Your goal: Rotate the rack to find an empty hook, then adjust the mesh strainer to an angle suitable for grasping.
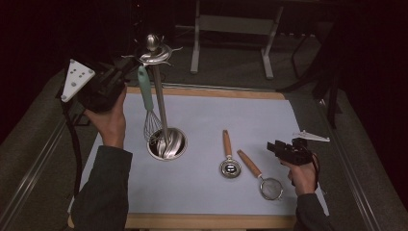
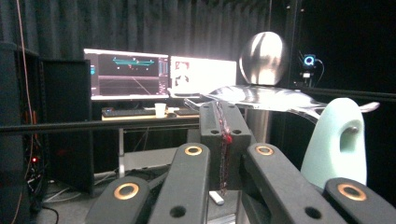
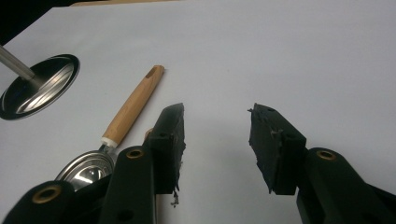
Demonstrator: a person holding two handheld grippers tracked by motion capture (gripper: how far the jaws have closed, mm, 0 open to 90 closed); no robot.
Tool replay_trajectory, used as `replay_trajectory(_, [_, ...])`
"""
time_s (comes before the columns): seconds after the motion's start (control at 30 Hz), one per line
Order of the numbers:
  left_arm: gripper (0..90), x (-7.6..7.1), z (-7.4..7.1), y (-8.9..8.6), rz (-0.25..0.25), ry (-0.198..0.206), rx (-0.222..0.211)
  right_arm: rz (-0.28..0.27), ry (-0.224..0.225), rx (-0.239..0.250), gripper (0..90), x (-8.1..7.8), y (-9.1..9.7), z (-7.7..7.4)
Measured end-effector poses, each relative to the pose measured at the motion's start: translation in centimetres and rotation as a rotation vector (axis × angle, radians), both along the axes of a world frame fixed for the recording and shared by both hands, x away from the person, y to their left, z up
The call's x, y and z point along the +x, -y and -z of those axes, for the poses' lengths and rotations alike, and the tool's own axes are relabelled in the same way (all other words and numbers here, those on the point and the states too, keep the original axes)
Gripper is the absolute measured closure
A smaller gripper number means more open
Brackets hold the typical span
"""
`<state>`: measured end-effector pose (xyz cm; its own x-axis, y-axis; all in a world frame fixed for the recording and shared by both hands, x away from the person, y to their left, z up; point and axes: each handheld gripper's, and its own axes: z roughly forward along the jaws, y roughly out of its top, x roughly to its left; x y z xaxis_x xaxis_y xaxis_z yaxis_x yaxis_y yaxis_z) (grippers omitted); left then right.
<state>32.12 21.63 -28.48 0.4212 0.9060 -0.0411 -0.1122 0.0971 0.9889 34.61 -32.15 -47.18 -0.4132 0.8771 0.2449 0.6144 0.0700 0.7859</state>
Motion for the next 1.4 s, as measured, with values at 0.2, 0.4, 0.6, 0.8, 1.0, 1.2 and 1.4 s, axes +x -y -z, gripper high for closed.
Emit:
replay_trajectory(0.2, [90.0, 0.8, -0.2, -0.2, 0.003, -0.026, -0.008, -0.001, 0.001, 0.001, 54.4, 0.0, 0.0, 0.0])
replay_trajectory(0.4, [90.0, 1.0, -0.3, -0.3, 0.008, -0.030, -0.008, -0.004, -0.003, -0.001, 54.3, 0.0, 0.0, 0.0])
replay_trajectory(0.6, [90.0, 1.2, -0.3, -0.5, -0.001, -0.036, -0.013, -0.003, -0.003, -0.001, 54.3, 0.0, 0.1, 0.0])
replay_trajectory(0.8, [90.0, 1.2, -0.4, -0.5, -0.008, -0.039, -0.004, -0.002, -0.002, 0.004, 54.3, 0.0, 0.1, 0.0])
replay_trajectory(1.0, [90.0, 1.1, -0.5, -0.7, -0.018, -0.041, 0.003, -0.014, -0.001, 0.027, 54.3, -0.1, 0.1, -0.2])
replay_trajectory(1.2, [89.0, 0.5, -0.3, -1.4, -0.022, -0.037, 0.016, -0.012, -0.009, 0.026, 54.3, 0.1, 0.3, 0.0])
replay_trajectory(1.4, [87.6, -0.2, 0.4, -1.9, -0.021, -0.050, 0.039, -0.018, -0.011, 0.024, 54.2, 0.0, 0.1, 0.0])
